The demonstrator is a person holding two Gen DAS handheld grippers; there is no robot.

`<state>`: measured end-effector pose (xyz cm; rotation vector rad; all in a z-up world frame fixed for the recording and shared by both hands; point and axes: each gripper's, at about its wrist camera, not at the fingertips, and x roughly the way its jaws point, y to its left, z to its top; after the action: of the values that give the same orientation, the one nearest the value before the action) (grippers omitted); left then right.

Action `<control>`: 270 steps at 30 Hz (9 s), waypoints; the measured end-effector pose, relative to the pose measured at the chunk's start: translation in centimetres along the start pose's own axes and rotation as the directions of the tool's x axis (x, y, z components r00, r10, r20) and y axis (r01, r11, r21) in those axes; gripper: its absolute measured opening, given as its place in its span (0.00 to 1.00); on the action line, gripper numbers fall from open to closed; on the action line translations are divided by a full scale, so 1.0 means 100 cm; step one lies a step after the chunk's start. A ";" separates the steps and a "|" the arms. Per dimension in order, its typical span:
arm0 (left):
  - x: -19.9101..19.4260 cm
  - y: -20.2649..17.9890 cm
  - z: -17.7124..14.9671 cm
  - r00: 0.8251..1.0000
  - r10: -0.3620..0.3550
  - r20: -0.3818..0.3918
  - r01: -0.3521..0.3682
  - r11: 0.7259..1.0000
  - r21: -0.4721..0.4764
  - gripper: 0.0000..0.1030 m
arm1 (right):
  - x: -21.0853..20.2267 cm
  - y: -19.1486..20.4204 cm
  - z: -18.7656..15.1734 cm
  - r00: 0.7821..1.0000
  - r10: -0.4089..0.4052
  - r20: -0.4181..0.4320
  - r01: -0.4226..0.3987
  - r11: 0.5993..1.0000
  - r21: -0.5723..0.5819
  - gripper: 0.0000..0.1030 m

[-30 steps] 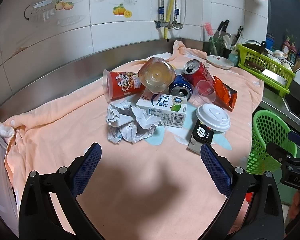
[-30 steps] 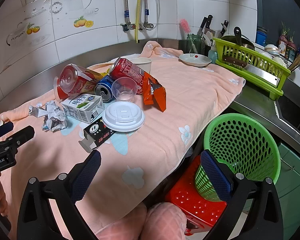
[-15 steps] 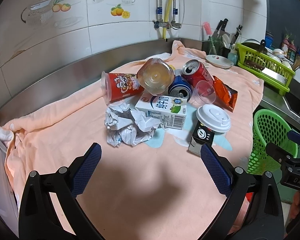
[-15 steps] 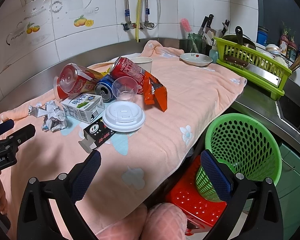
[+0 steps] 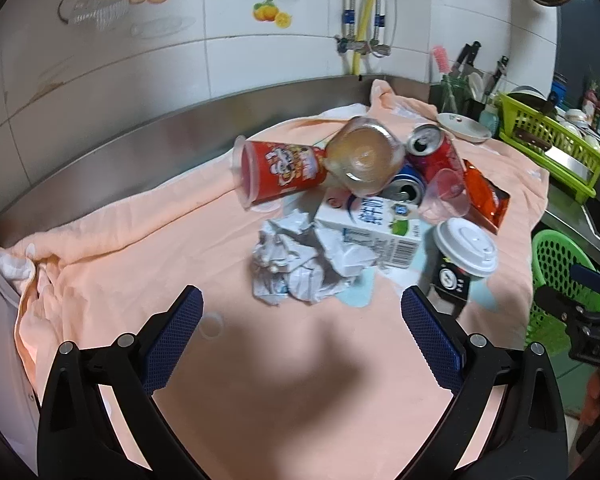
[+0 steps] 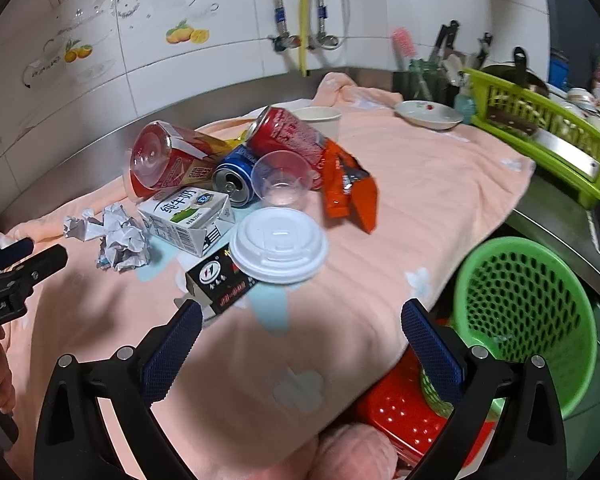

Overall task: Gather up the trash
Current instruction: 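Grasp the crumpled white paper with the left gripper while the right gripper grasps the white coffee lid, then carry the paper and lid to the green basket and release both, then grasp the clear plastic bowl with the left gripper while the right gripper grasps the orange snack bag, then lower the orange snack bag into the green basket and open the right gripper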

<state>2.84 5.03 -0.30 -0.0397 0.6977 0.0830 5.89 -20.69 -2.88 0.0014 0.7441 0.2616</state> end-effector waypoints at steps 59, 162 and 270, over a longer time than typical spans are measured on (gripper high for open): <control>0.058 0.002 0.018 0.961 -0.255 -0.111 0.259 0.966 0.020 0.04 | 0.038 -0.031 0.030 0.989 0.150 0.004 -0.150 0.986 0.069 0.79; 0.094 -0.403 0.001 0.682 -0.612 -0.401 0.728 0.619 0.293 0.62 | -0.083 -0.270 -0.105 0.951 -0.310 -0.009 0.293 0.889 0.352 0.89; 0.001 -0.108 0.099 0.865 -0.495 0.076 0.458 0.843 0.282 0.66 | 0.010 -0.175 0.004 0.994 -0.106 0.014 0.102 0.979 0.179 0.42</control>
<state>10.22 -5.12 7.31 0.0399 0.5292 -0.4847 10.98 -37.40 -4.84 0.1345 0.7398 0.0947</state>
